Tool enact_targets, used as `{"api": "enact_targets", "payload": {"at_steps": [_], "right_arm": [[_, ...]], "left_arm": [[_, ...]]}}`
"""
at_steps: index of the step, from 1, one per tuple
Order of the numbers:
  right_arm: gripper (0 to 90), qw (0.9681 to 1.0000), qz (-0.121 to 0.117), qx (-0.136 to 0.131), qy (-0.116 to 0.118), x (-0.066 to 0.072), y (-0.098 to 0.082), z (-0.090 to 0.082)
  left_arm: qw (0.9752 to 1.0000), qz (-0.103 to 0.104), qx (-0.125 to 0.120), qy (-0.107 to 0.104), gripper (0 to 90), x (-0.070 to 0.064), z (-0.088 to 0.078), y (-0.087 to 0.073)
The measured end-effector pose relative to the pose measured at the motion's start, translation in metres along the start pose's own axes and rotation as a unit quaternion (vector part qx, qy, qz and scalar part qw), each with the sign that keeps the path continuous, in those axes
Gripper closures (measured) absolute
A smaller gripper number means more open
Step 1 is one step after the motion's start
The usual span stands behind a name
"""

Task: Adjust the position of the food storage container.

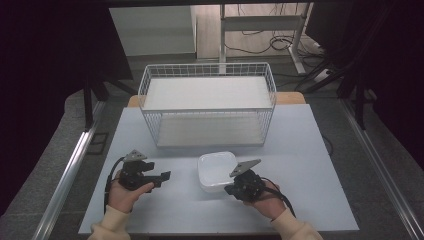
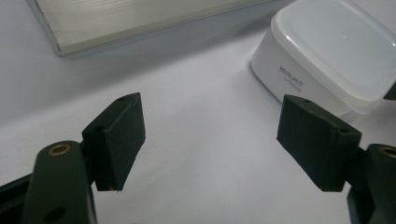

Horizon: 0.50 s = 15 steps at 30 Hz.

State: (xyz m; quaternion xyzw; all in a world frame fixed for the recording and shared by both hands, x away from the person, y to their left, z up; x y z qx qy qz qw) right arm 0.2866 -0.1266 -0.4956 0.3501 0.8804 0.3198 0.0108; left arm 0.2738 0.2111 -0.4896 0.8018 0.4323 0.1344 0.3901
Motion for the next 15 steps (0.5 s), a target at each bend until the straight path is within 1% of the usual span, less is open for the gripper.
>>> {"api": "enact_targets", "payload": {"at_steps": [3,7,9,11,12,13,15], "right_arm": [[89.5,1.0000,0.007,-0.002,-0.001,-0.007,0.000,-0.002],[89.5,1.0000,0.009,-0.001,-0.003,-0.010,0.000,-0.002],[89.5,0.9999,0.009,0.000,-0.004,-0.012,0.000,-0.001],[89.5,1.0000,0.010,0.000,-0.002,-0.013,-0.001,-0.002],[89.5,0.9999,0.011,-0.004,0.006,-0.013,-0.001,-0.004],[89.5,0.9999,0.011,-0.004,0.006,-0.013,-0.001,-0.004],[89.5,0.9998,0.013,-0.012,0.010,-0.013,-0.003,-0.011]], "left_arm": [[1.0000,0.003,0.001,0.000,23.1,0.000,0.000,0.000],[1.0000,0.000,0.003,0.000,23.1,0.000,0.001,-0.001],[1.0000,0.001,0.007,0.004,23.3,0.001,0.003,-0.002],[0.9999,0.002,0.008,0.005,23.5,0.001,0.003,-0.002],[1.0000,-0.002,0.007,0.006,23.5,0.001,0.003,-0.002],[1.0000,-0.002,0.006,0.007,23.5,0.001,0.002,-0.002],[1.0000,-0.002,0.005,0.007,23.8,0.001,0.002,-0.002]]}}
Point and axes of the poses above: each handheld gripper's, and its own axes: z roughly forward along the jaws, y roughly out of its top, x roughly to its left, the point moved 1 cm from there along z, roughly forward along the jaws, and after that the axes turned 10 degrees about z, right-handed, at the moved point
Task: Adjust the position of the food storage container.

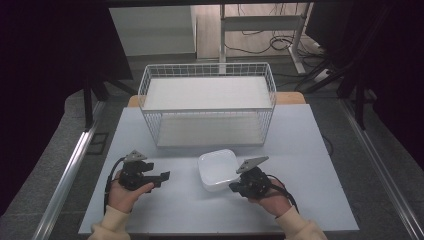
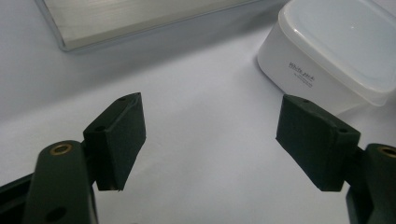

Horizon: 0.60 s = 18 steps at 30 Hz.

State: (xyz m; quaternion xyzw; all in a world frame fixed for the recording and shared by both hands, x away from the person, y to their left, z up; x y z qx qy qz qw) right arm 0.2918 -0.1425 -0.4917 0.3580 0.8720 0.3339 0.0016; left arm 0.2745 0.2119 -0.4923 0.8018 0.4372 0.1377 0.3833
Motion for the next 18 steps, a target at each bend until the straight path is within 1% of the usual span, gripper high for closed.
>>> {"api": "enact_targets", "payload": {"at_steps": [1,2,3,4,5,6,9,10,11,13,14,15,16,17,18], "right_arm": [[89.5,1.0000,0.000,-0.004,0.002,-0.001,-0.001,-0.004],[89.5,0.9997,0.014,-0.017,0.004,-0.008,-0.005,-0.014],[89.5,0.9997,0.014,-0.017,0.004,-0.008,-0.005,-0.014],[89.5,0.9995,0.022,-0.024,0.002,-0.012,-0.007,-0.019],[89.5,0.9989,0.035,-0.032,-0.002,-0.017,-0.011,-0.026],[89.5,0.9978,0.050,-0.041,-0.011,-0.024,-0.016,-0.034],[89.4,0.9947,0.079,-0.061,-0.027,-0.038,-0.029,-0.050],[89.4,0.9934,0.086,-0.066,-0.037,-0.044,-0.034,-0.057],[89.4,0.9925,0.091,-0.069,-0.043,-0.047,-0.037,-0.061],[88.1,0.9900,0.102,-0.081,-0.054,-0.055,-0.043,-0.068],[82.7,0.9883,0.110,-0.087,-0.060,-0.059,-0.045,-0.072],[76.0,0.9874,0.113,-0.092,-0.063,-0.062,-0.047,-0.073],[61.1,0.9864,0.113,-0.099,-0.067,-0.064,-0.048,-0.075],[50.7,0.9850,0.115,-0.108,-0.071,-0.067,-0.048,-0.075],[41.2,0.9843,0.120,-0.110,-0.068,-0.069,-0.048,-0.076]], "left_arm": [[1.0000,-0.001,0.000,-0.001,23.7,0.000,0.000,0.000],[1.0000,-0.002,0.000,-0.001,23.8,-0.001,0.000,0.000],[1.0000,0.001,-0.001,-0.001,23.8,-0.001,0.000,0.001],[1.0000,0.002,-0.001,-0.001,23.9,-0.001,0.000,0.001],[1.0000,0.003,-0.002,-0.002,23.9,-0.002,-0.001,0.001],[1.0000,0.004,-0.002,-0.002,23.9,-0.003,-0.001,0.001],[1.0000,0.004,-0.005,-0.002,23.9,-0.004,-0.003,0.002],[1.0000,0.004,-0.007,-0.001,24.0,-0.004,-0.003,0.003],[1.0000,0.001,-0.009,0.000,24.0,-0.004,-0.003,0.004],[0.9999,0.003,-0.011,0.000,24.3,-0.004,-0.003,0.005],[1.0000,0.004,-0.009,0.001,24.6,-0.004,-0.002,0.006],[1.0000,0.005,-0.007,0.003,24.8,-0.004,-0.001,0.007],[1.0000,0.005,-0.006,0.002,25.1,-0.004,0.000,0.007],[1.0000,0.005,-0.006,0.002,25.2,-0.003,0.001,0.008],[1.0000,0.006,-0.005,0.002,25.8,-0.003,0.001,0.009]]}}
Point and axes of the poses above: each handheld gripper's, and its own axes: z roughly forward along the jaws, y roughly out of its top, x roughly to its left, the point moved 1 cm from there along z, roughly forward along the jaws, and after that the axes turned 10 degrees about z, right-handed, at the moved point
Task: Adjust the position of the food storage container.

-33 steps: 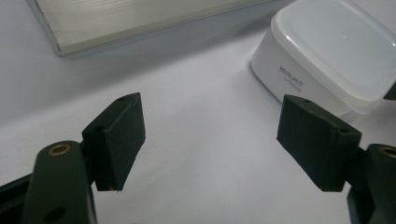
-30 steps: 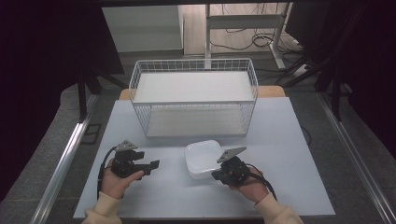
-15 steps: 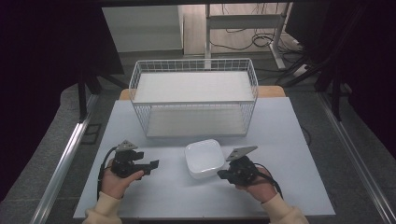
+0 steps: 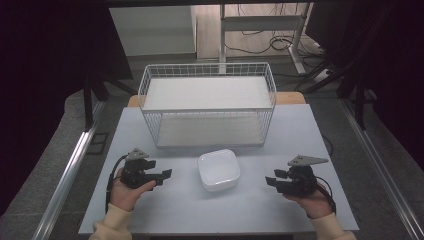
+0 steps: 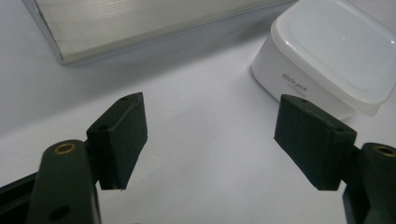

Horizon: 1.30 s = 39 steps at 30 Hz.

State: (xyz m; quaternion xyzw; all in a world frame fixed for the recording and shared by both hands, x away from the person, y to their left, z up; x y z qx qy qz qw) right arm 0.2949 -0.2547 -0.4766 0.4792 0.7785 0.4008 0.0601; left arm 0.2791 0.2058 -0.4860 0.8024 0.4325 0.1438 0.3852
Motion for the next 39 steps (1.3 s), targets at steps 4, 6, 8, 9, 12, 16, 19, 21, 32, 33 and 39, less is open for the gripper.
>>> {"api": "enact_targets", "payload": {"at_steps": [4,6,8,9,12,16,19,21,32,33,39], "right_arm": [[27.0,0.9999,0.000,-0.011,-0.001,-0.005,-0.001,0.000],[24.2,0.9999,0.005,-0.015,-0.006,-0.007,-0.001,0.000],[23.6,0.9998,0.006,-0.016,-0.006,-0.008,0.000,-0.001],[22.7,0.9999,0.010,-0.012,-0.002,-0.010,0.000,-0.001],[22.1,0.9999,0.011,-0.009,-0.004,-0.011,0.000,-0.002],[22.1,0.9997,0.017,-0.014,-0.004,-0.012,0.001,-0.004],[22.1,0.9999,0.016,-0.006,-0.004,-0.011,0.001,-0.004],[22.1,0.9999,0.015,-0.003,-0.002,-0.011,0.001,-0.004],[22.3,0.9997,0.018,-0.010,-0.010,-0.014,0.001,-0.007],[22.3,0.9997,0.020,-0.011,-0.011,-0.014,0.002,-0.007],[22.3,0.9996,0.022,-0.012,-0.013,-0.016,0.002,-0.007]], "left_arm": [[1.0000,0.002,-0.007,-0.002,27.4,0.000,0.001,0.007],[0.9999,0.004,-0.013,-0.008,28.3,-0.002,0.001,0.013],[0.9998,0.006,-0.013,-0.011,28.9,-0.002,0.002,0.016],[0.9999,0.012,-0.007,-0.011,29.1,-0.003,0.006,0.022],[0.9996,0.020,-0.006,-0.020,30.0,-0.005,0.011,0.029],[0.9993,0.027,-0.008,-0.024,31.7,-0.006,0.019,0.041],[0.9989,0.036,-0.002,-0.031,32.6,-0.008,0.028,0.051],[0.9988,0.038,0.000,-0.031,33.5,-0.009,0.031,0.054],[0.9980,0.046,0.031,-0.030,67.8,-0.004,0.070,0.077],[0.9978,0.047,0.033,-0.034,72.4,-0.004,0.073,0.078],[0.9955,0.057,0.055,-0.052,86.3,-0.009,0.092,0.083]]}}
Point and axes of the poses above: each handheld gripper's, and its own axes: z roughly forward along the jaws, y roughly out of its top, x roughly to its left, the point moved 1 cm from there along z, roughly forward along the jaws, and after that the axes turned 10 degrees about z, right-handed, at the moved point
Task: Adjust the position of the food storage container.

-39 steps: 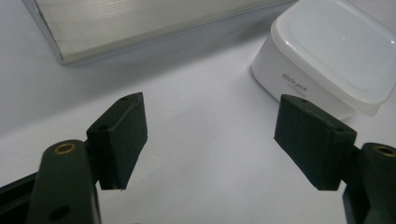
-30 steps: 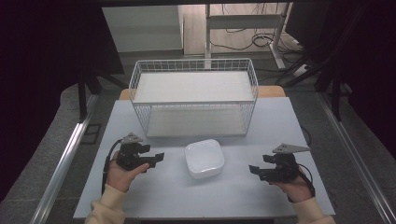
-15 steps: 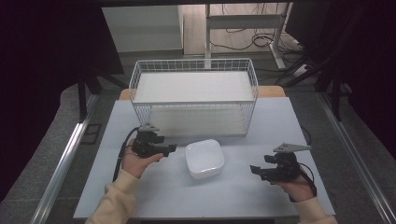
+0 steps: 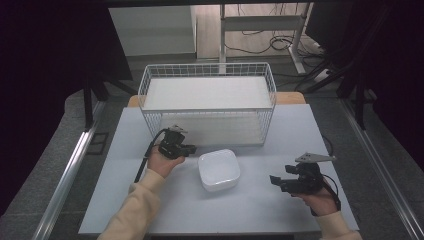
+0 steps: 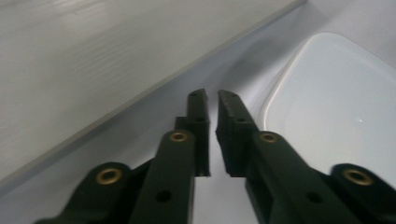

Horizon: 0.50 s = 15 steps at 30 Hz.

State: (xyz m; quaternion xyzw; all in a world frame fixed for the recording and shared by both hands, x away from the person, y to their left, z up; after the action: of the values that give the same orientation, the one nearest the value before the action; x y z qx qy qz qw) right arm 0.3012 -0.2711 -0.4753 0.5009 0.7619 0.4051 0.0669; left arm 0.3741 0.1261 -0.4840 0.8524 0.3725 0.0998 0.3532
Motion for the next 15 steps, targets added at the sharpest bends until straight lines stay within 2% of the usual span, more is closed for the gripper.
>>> {"api": "enact_targets", "payload": {"at_steps": [2,5,6,9,10,13,15], "right_arm": [[22.3,1.0000,0.000,0.000,-0.003,0.000,0.000,0.000],[22.4,1.0000,0.005,-0.004,-0.008,-0.001,0.000,-0.002],[22.8,0.9998,0.003,-0.011,-0.017,-0.001,0.001,-0.004],[22.8,0.9996,0.003,-0.017,-0.021,-0.002,0.002,-0.006],[22.8,0.9996,0.004,-0.018,-0.022,-0.002,0.002,-0.006],[22.8,0.9995,0.006,-0.020,-0.024,-0.003,0.002,-0.007],[22.8,0.9994,0.008,-0.020,-0.025,-0.004,0.002,-0.008]], "left_arm": [[1.0000,-0.001,0.000,-0.006,88.5,-0.001,0.004,0.002],[0.9998,0.011,0.006,-0.016,89.5,-0.004,0.009,0.004],[0.9996,0.015,0.009,-0.023,89.7,-0.005,0.012,0.004],[0.9993,0.022,0.013,-0.027,89.8,-0.008,0.016,0.003],[0.9987,0.038,0.019,-0.027,89.8,-0.009,0.017,0.002],[0.9987,0.034,0.015,-0.034,89.9,-0.009,0.018,0.003],[0.9987,0.039,0.015,-0.031,89.9,-0.010,0.018,0.002]]}}
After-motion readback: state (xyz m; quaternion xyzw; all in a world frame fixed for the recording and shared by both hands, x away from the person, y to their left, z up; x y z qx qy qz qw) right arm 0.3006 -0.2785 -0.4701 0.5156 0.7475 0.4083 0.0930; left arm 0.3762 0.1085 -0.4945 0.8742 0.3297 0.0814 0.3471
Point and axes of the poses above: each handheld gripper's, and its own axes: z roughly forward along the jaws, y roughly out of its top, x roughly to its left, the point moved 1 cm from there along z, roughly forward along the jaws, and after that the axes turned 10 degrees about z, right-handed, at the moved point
